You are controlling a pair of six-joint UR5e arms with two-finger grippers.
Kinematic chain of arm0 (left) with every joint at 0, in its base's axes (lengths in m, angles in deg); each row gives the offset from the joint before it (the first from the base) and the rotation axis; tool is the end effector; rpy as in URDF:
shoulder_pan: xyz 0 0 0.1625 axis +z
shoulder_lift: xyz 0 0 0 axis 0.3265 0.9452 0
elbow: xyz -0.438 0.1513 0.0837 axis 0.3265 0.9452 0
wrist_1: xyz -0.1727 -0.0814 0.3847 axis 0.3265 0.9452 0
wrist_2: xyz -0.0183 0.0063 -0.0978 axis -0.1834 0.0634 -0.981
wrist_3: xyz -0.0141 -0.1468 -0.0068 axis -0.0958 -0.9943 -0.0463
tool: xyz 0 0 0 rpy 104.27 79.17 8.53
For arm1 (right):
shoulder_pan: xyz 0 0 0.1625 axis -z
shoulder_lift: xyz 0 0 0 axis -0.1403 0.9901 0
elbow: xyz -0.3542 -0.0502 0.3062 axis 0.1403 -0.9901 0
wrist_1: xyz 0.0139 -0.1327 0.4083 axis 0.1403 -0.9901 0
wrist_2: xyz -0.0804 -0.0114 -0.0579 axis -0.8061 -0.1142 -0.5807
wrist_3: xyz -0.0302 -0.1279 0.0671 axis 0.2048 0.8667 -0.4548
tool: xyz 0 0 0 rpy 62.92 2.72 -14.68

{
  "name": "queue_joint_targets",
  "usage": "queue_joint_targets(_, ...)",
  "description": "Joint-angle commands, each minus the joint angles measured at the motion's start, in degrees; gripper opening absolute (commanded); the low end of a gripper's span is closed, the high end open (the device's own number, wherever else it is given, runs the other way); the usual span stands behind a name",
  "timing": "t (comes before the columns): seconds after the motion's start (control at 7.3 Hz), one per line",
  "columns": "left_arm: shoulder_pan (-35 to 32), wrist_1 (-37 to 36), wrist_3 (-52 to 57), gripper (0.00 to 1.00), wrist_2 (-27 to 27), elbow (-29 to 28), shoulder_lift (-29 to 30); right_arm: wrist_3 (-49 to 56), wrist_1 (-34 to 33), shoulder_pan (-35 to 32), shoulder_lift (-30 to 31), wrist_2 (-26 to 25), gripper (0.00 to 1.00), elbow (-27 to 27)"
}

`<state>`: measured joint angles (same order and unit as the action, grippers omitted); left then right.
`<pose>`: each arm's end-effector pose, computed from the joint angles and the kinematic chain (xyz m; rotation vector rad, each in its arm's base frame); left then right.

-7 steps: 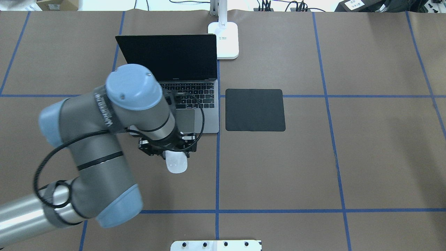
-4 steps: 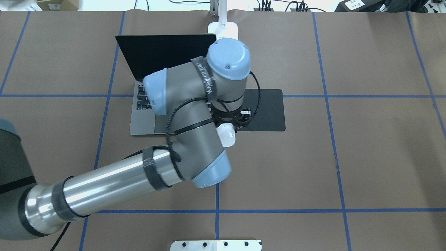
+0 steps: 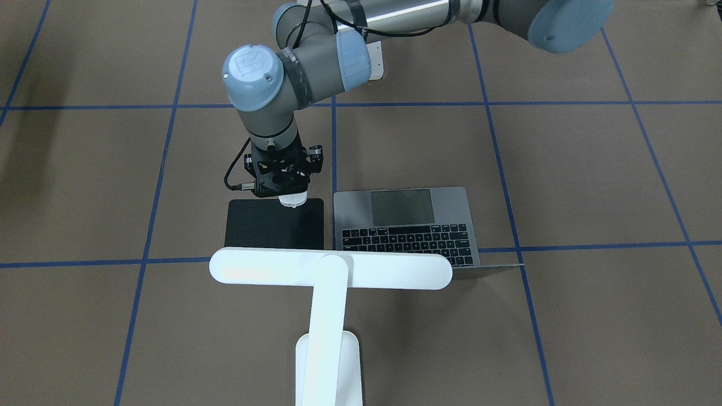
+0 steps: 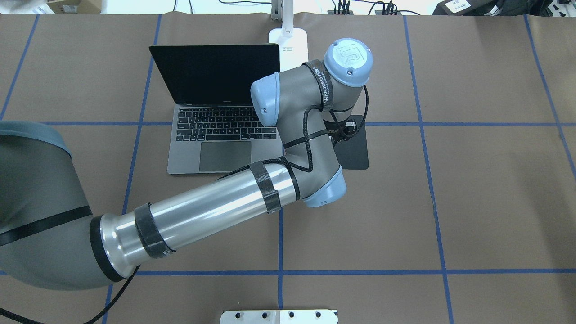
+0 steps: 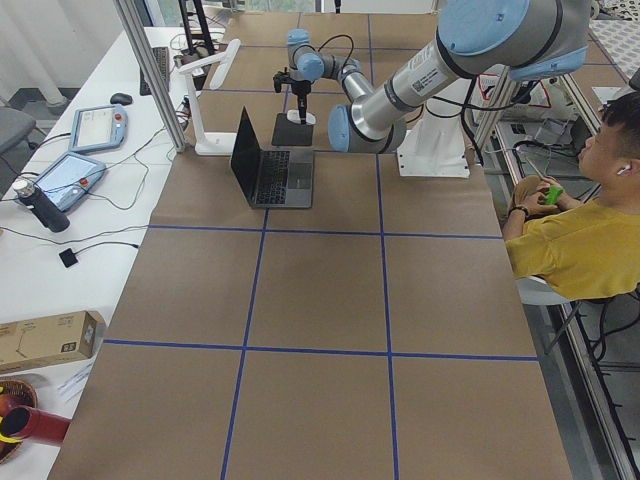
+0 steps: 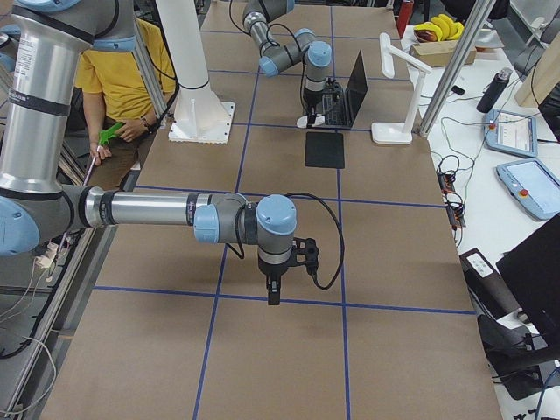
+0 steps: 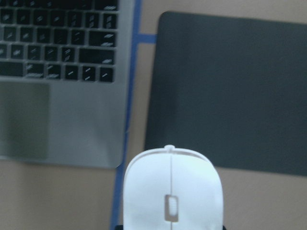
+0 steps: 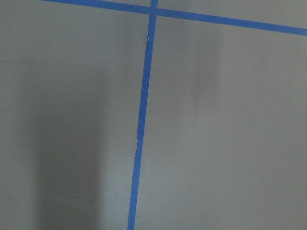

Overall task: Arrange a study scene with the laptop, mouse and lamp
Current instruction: 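Lower the white mouse with the left gripper onto the mouse pad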

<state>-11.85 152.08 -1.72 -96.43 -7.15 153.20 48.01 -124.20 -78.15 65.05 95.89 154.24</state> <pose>0.7681 -0.5557 0.0979 -0.0168 0.7584 -0.0656 0.0135 -0.3840 0.7294 -0.0041 -0.6958 -0.0957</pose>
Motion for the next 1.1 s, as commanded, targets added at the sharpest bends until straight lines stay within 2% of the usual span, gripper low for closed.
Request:
queue_joint_targets(0.0, -0.6, 5.1, 0.2, 0.23, 0.5, -5.7, 1.3, 0.0, -0.1, 0.0, -0.1, 0.2, 1.00, -0.2)
queue_joint_targets(0.27, -0.8, 7.1, 0.2, 0.25, 3.5, -8.0, 1.4, 0.0, 0.0, 0.0, 0.0, 0.2, 1.00, -0.1)
queue_joint_targets(0.41, -0.8, 9.1, 0.2, 0.45, 3.6, -8.6, 1.4, 0.0, 0.0, 0.0, 0.0, 0.3, 1.00, -0.1)
queue_joint_targets(0.55, -0.7, 9.9, 0.2, 0.70, 3.6, -8.6, 1.4, 0.0, 0.1, 0.0, -0.1, 0.3, 1.00, -0.1)
queue_joint_targets(0.68, -0.6, 9.9, 0.2, 0.99, 4.0, -8.5, 1.3, 0.0, 0.1, 0.0, -0.1, 0.2, 1.00, -0.1)
queue_joint_targets(0.96, -0.7, 9.8, 0.6, 0.99, 4.4, -8.1, 0.9, 0.0, 0.2, 0.0, -0.1, 0.2, 1.00, -0.1)
